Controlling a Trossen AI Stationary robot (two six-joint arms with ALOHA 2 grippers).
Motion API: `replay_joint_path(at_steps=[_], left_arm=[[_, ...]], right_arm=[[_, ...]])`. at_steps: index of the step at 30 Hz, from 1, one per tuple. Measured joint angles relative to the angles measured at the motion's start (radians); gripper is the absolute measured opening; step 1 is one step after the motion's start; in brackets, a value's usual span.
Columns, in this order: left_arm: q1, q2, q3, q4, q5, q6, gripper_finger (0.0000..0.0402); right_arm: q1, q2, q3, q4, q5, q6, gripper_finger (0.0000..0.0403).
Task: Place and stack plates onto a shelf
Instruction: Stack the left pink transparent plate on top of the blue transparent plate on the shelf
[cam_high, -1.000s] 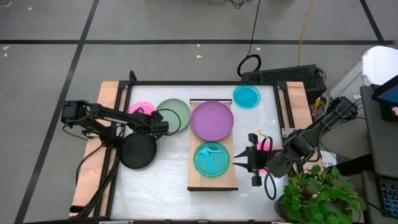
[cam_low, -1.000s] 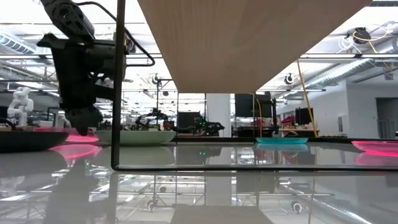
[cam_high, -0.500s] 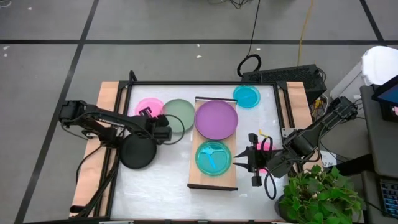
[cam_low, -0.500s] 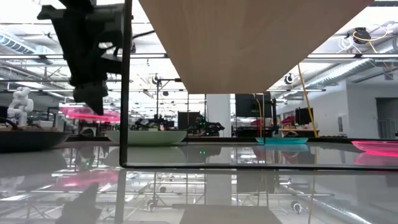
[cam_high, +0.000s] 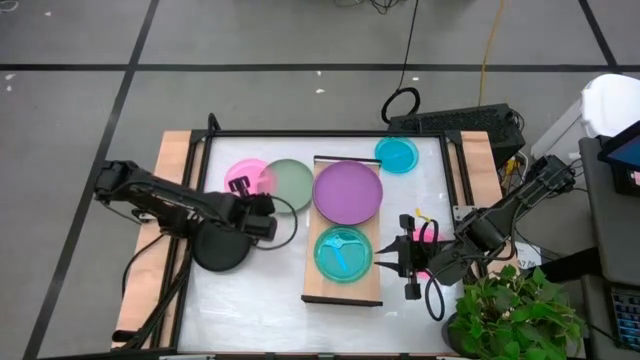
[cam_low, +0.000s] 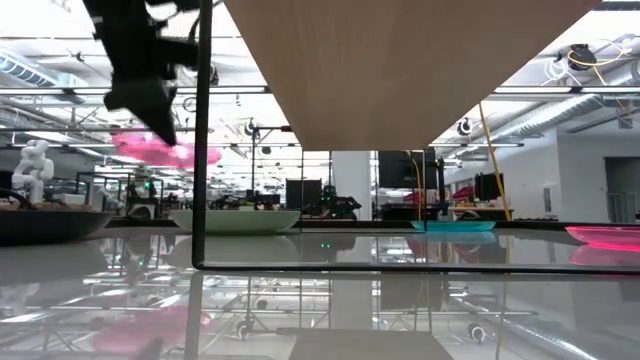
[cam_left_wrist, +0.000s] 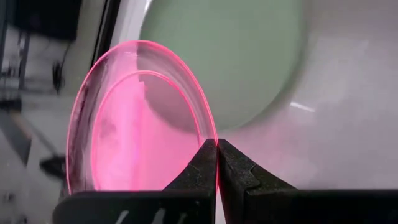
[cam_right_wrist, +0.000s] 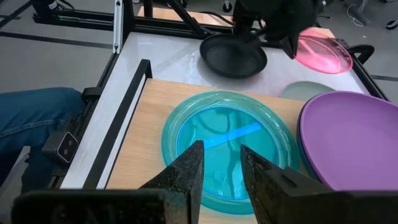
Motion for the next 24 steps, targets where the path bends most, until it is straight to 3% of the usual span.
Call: replay_joint_path(at_steps=[12, 24], left_arm=[[-0.251, 0.000, 0.222, 0.070, 0.000, 0.515, 0.0003], [-0.375, 0.000, 0.246, 0.368, 0.001, 0.865, 0.0003]], right_arm=[[0.000, 0.000, 0.000, 0.000, 0.000, 0.000, 0.0091], [0.000, -0.009, 0.000, -0.023, -0.001, 0.005, 0.0091]])
